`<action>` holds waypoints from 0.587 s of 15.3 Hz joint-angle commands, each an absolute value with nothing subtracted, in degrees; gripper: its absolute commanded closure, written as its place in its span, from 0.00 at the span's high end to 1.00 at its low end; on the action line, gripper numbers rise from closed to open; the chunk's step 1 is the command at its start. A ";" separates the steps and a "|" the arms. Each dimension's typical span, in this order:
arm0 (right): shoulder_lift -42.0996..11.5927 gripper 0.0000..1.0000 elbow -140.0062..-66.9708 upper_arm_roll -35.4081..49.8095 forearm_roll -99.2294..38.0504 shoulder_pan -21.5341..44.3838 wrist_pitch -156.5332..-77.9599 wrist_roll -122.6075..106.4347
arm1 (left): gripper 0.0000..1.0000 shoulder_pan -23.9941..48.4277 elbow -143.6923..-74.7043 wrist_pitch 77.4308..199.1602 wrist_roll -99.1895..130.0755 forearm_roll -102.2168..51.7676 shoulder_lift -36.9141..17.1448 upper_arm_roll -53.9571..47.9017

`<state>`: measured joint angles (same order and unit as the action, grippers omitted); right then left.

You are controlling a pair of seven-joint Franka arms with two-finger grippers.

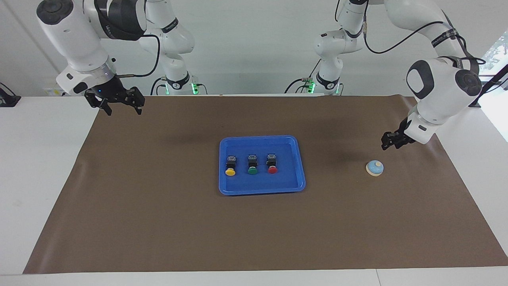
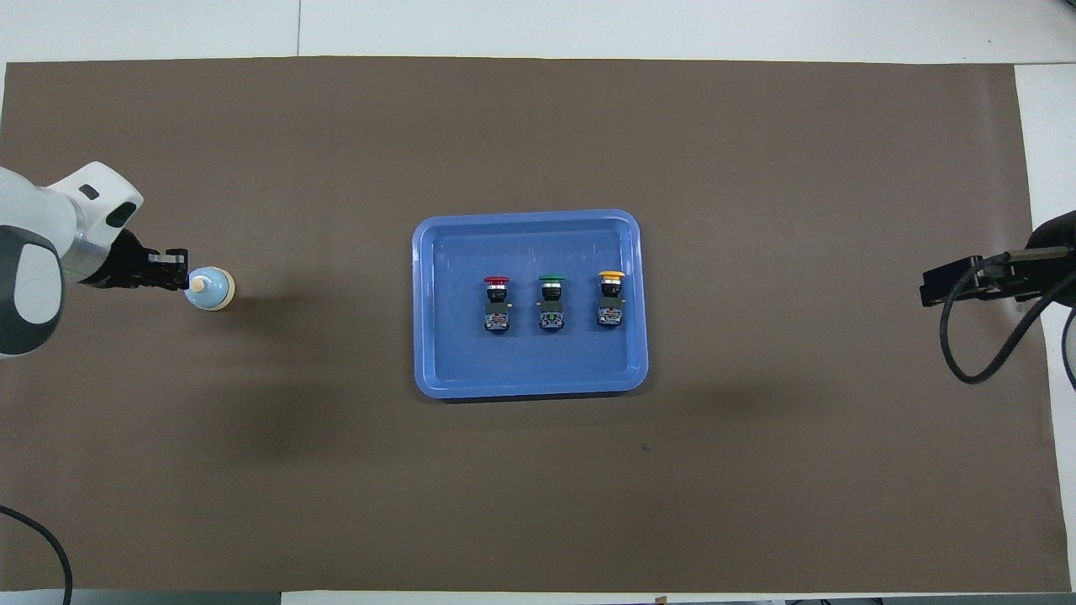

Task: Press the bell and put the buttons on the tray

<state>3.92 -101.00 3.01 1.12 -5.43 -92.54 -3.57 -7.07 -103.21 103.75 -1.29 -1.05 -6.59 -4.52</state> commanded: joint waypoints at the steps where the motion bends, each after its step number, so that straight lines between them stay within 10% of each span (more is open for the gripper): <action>1: 4.48 1.00 -101.16 3.69 1.58 -6.24 -92.11 -4.92 | 1.00 -6.59 -104.06 99.16 -1.32 -0.62 0.33 -4.39; 9: 4.48 1.00 -101.16 3.69 1.58 -6.24 -92.11 -4.92 | 1.00 -6.16 -103.62 93.33 0.86 -0.44 5.98 -4.13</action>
<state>3.92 -101.00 3.01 1.12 -5.43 -92.54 -3.57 -7.04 -103.08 92.34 -1.05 -1.05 5.79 -4.45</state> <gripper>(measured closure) 0.000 0.000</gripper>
